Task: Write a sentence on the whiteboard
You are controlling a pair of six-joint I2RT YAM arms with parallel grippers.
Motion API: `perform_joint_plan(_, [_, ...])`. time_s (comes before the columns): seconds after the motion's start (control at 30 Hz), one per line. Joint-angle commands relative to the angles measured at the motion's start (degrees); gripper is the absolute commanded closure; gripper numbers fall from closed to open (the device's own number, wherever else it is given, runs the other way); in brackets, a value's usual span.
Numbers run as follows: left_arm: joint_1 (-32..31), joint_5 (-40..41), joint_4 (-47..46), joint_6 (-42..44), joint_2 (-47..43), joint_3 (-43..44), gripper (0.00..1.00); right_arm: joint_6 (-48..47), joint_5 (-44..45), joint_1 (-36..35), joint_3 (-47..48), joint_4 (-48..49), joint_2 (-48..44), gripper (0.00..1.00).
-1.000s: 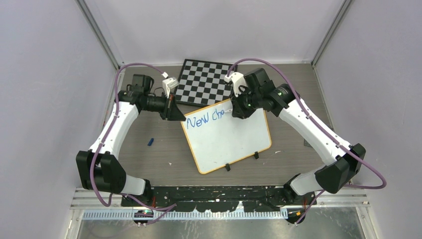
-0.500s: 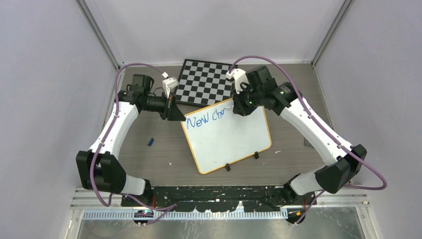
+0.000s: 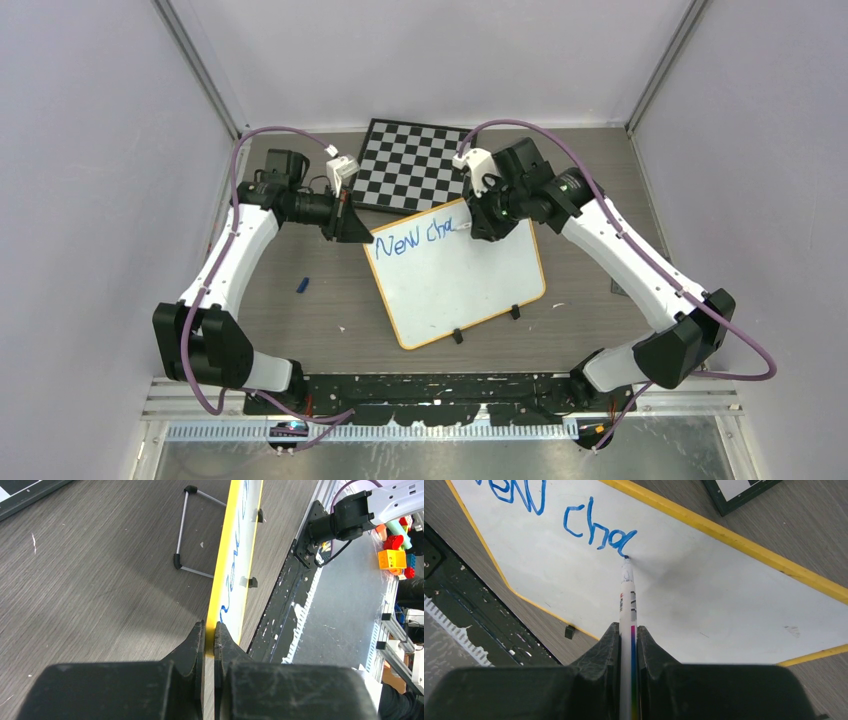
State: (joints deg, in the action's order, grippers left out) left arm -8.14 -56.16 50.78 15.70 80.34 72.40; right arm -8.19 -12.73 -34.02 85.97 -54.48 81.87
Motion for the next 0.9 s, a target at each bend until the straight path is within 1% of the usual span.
perform_joint_plan(0.0, [-2.0,2.2,1.4,1.7,1.0,0.2,1.0,-1.4,2.1,0.3,4.6,-0.4,-1.7,1.0])
perform_joint_plan(0.17, [-2.1,2.3,1.6,1.9,0.9,0.2,1.0,-1.6,2.2,0.3,6.2,-0.3,-1.1,1.0])
perform_joint_plan(0.37, [-2.2,2.4,1.7,1.9,0.8,0.2,1.0,-1.9,2.5,0.3,5.6,0.4,0.0,1.0])
perform_joint_plan(0.87, [-2.1,2.4,1.6,2.1,1.1,0.1,1.0,-1.2,2.8,0.4,-1.1,2.0,-2.5,1.0])
